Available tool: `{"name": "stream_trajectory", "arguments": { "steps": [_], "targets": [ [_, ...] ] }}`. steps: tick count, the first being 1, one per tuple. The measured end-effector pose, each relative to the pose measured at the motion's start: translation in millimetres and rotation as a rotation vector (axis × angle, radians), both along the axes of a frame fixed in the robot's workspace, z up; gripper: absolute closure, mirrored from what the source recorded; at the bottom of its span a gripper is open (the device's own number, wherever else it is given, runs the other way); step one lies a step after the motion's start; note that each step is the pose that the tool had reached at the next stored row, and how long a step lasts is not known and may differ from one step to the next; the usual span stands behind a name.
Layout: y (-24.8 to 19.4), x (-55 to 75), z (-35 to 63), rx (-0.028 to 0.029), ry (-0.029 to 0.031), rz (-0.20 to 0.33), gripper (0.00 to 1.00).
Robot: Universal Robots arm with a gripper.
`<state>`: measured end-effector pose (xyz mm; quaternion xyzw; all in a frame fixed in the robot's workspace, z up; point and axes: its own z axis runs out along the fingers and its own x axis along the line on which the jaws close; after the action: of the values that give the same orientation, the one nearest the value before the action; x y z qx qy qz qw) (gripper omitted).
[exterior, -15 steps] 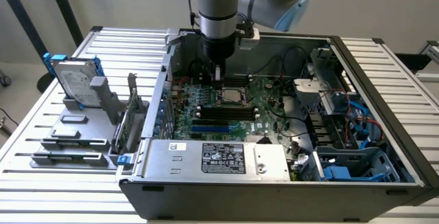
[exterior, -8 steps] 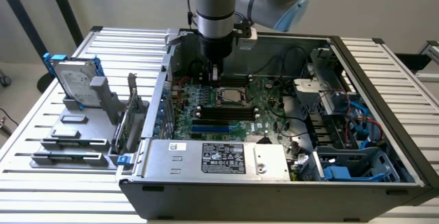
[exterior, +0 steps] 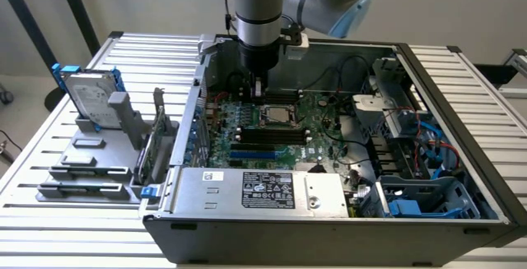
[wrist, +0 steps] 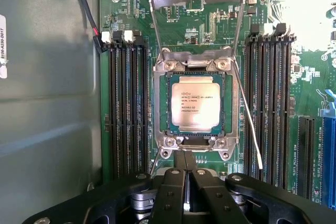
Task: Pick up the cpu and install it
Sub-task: 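Close the cpu cover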
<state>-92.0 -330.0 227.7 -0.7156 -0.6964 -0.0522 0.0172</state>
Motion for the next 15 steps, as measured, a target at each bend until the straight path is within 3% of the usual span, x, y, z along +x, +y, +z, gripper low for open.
{"name": "stream_trajectory", "arguments": {
  "steps": [7,15],
  "targets": [
    [-0.2,2.6,1.1,-0.0001,0.0009,0.000,0.89],
    [-4.3,36.7,23.7,0.0015,0.0031,0.001,0.89]
  ]
}}
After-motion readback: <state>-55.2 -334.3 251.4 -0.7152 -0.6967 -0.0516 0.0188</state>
